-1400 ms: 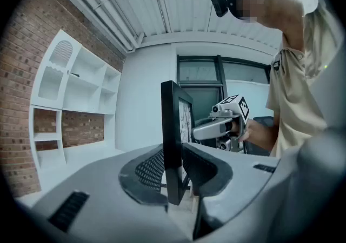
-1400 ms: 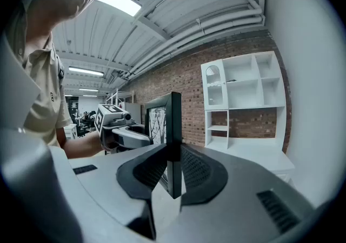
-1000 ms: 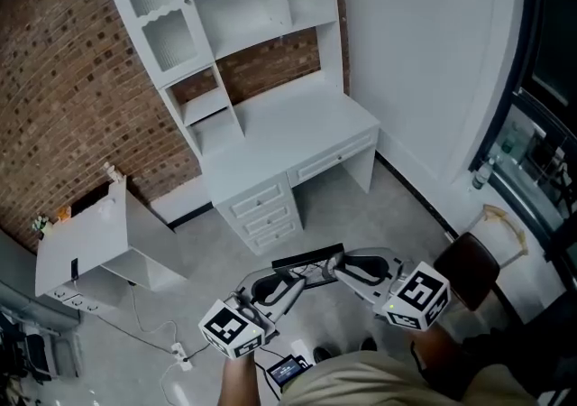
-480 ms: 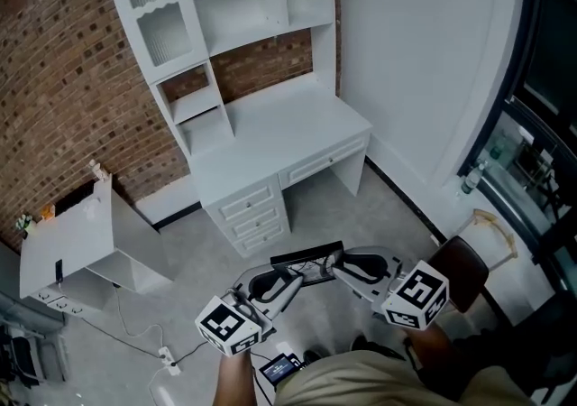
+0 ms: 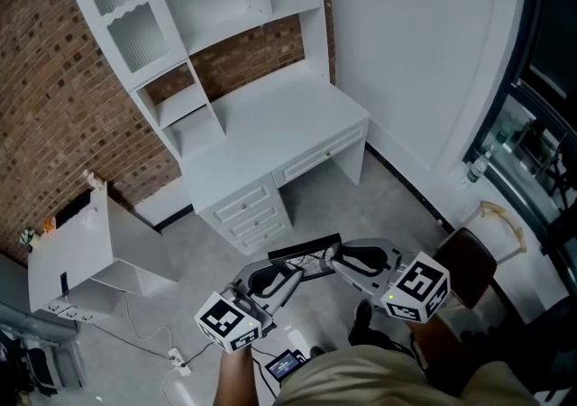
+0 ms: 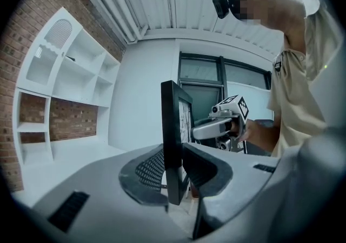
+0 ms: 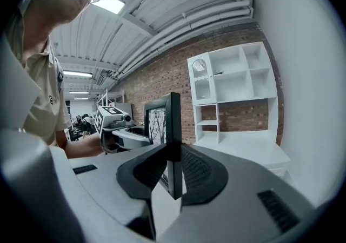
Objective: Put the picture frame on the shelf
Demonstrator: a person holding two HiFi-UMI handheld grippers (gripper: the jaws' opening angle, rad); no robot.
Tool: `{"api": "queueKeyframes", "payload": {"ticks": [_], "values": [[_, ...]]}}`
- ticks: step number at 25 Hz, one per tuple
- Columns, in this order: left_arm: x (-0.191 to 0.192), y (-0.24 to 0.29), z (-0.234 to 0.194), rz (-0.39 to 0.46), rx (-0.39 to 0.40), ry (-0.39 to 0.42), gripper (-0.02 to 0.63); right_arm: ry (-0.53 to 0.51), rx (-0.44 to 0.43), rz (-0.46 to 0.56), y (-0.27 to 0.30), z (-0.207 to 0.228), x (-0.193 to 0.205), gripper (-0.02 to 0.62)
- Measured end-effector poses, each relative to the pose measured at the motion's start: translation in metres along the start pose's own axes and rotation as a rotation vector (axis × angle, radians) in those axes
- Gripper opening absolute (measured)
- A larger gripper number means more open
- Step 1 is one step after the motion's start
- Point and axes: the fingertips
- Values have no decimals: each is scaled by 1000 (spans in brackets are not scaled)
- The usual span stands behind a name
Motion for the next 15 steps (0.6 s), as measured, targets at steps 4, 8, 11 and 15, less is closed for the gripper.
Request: {"api": "queueKeyframes", "payload": {"ticks": [4, 8, 11, 15], "values": [[-6, 44, -24, -24, -31, 6, 81, 15, -31, 22, 0, 52, -3, 75], [-14, 96, -47, -48, -70, 18, 81, 17, -73, 41, -4, 111, -4, 75], [-21, 132, -61, -57, -97, 13, 81, 21, -96, 41, -8, 152, -7, 75], [-26, 176, -76, -66, -117, 13, 81, 22, -115, 47, -16, 199, -8, 75]]}}
Point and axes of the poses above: the fingertips, and each gripper's own axes: y forward along the fingers, z to its right, x out of its underside, and after that the axes turned 1 degree about z, right-handed
